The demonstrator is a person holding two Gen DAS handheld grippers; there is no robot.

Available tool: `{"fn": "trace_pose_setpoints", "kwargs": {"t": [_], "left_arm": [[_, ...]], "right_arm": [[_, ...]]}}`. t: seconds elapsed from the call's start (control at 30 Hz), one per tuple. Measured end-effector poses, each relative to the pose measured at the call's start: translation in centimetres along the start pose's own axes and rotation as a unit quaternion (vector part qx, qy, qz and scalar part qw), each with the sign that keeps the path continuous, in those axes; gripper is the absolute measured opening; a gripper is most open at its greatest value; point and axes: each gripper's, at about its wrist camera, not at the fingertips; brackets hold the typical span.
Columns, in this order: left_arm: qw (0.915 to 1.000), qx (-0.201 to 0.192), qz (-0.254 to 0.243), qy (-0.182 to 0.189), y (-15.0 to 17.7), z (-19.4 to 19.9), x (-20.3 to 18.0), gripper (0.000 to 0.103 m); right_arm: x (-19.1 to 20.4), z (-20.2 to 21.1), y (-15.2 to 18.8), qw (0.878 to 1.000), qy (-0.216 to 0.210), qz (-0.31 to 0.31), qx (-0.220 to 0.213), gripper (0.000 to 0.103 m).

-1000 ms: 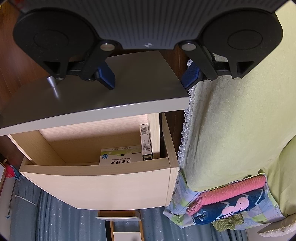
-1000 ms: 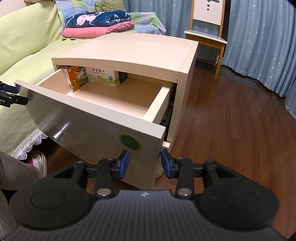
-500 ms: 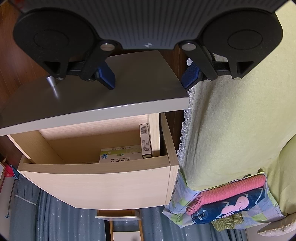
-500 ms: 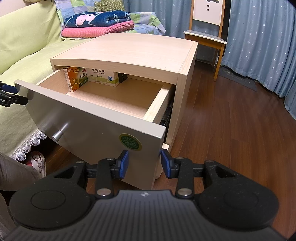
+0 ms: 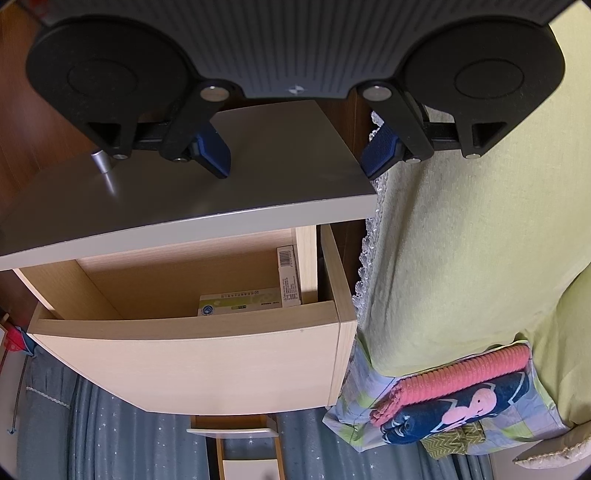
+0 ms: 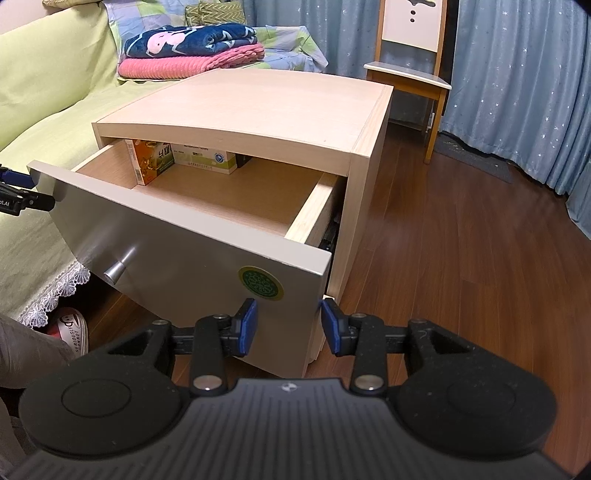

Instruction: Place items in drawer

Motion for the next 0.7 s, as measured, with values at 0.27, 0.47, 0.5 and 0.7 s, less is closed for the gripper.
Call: {"fn": "trace_pose_setpoints", "kwargs": {"t": [0.27,0.47,0.5,0.7], "left_arm": [[1.0000,-0.002,0.000,-0.001,-0.22,-0.18,0.06,0.078],[1.0000,-0.003,0.001,-0.003,-0.41,-0.31,0.10,0.077],[1.0000,-0.003,0.001,-0.003,-0.47,-0.35,0.11,0.077],[1.0000,-0.004,0.002,-0.003,-0.69,-0.47,0.19,0.077]], "right_arm": [[0.04,-0.11,-0.08,1.000,0.002,-0.002,-0.001,0.034],[0.04,-0.24,-0.25,1.000,0.003,-0.002,-0.002,0.034],[0.04,-0.26,-0.26,1.000,0.003,-0.002,-0.002,0.034],[0.02,-0.38,-0.40,1.000,0.004,-0.003,-0.003,0.034]]}}
Point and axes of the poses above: each gripper's, at about its wrist camera, not at the fingertips, and z roughly against the way its jaws point, x to its left, y to its underside, and after that the axes turned 12 degrees about x, right-handed
